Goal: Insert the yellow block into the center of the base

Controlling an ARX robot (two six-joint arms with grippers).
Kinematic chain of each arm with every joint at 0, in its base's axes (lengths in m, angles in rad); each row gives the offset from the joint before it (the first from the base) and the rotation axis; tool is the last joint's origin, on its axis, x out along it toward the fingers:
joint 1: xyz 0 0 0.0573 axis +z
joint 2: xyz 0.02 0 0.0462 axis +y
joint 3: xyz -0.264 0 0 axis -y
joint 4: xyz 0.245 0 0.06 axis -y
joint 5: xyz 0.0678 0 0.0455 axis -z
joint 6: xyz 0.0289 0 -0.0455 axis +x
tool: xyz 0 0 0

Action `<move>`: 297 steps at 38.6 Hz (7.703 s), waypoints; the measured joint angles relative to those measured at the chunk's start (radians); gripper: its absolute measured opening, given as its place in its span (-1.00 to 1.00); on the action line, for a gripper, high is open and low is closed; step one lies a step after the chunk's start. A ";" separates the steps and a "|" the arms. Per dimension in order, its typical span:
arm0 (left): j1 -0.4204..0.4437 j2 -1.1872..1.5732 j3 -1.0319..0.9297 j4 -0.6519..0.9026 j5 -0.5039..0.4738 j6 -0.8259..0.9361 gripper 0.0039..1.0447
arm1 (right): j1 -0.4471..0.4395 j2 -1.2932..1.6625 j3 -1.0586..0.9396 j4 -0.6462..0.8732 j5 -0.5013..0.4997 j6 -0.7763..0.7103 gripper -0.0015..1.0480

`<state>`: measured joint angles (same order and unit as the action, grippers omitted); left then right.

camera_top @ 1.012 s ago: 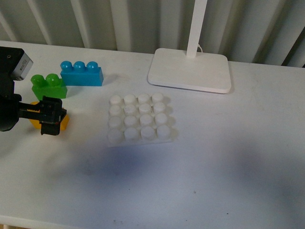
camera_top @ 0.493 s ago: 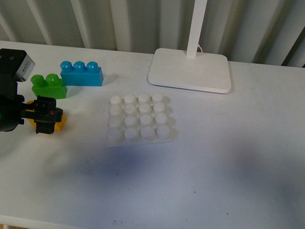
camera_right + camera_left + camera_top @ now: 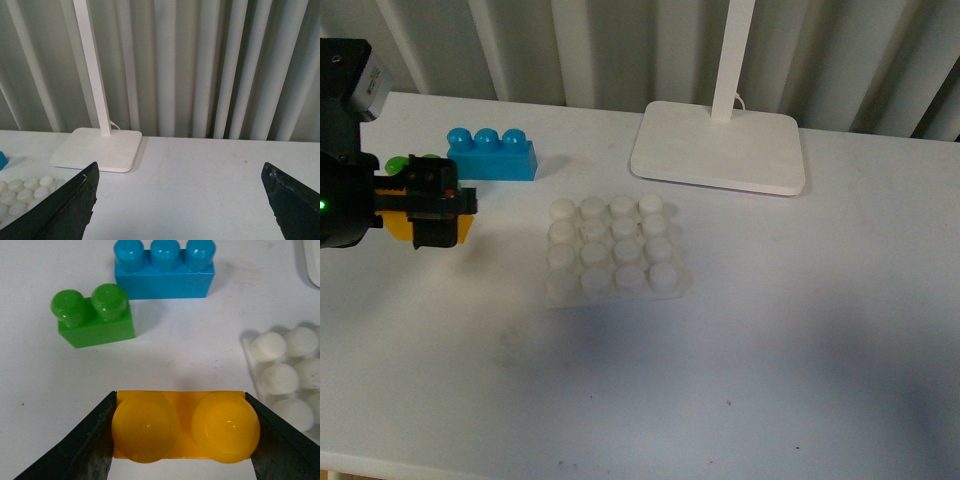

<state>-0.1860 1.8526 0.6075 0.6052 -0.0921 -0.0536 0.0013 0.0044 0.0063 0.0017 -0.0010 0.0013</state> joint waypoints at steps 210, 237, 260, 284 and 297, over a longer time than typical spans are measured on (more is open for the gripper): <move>-0.457 0.353 0.353 -0.157 -0.423 -0.503 0.69 | 0.000 0.000 0.000 0.000 0.000 0.000 0.82; -0.087 -0.536 -0.158 -0.167 -0.172 -0.375 0.88 | 0.000 0.000 0.000 0.000 0.000 0.000 0.82; 0.183 -1.163 -0.536 0.008 0.091 0.041 -0.93 | 0.000 0.000 0.000 0.000 0.000 0.000 0.82; 0.183 -1.467 -0.598 -0.219 0.092 0.046 -0.93 | 0.000 0.000 0.000 0.000 0.000 0.000 0.82; 0.183 -1.608 -0.598 -0.356 0.092 0.046 -0.93 | 0.000 0.000 0.000 0.000 0.000 0.000 0.82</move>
<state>-0.0025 0.2451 0.0093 0.2489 -0.0006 -0.0078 0.0013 0.0044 0.0063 0.0017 -0.0010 0.0013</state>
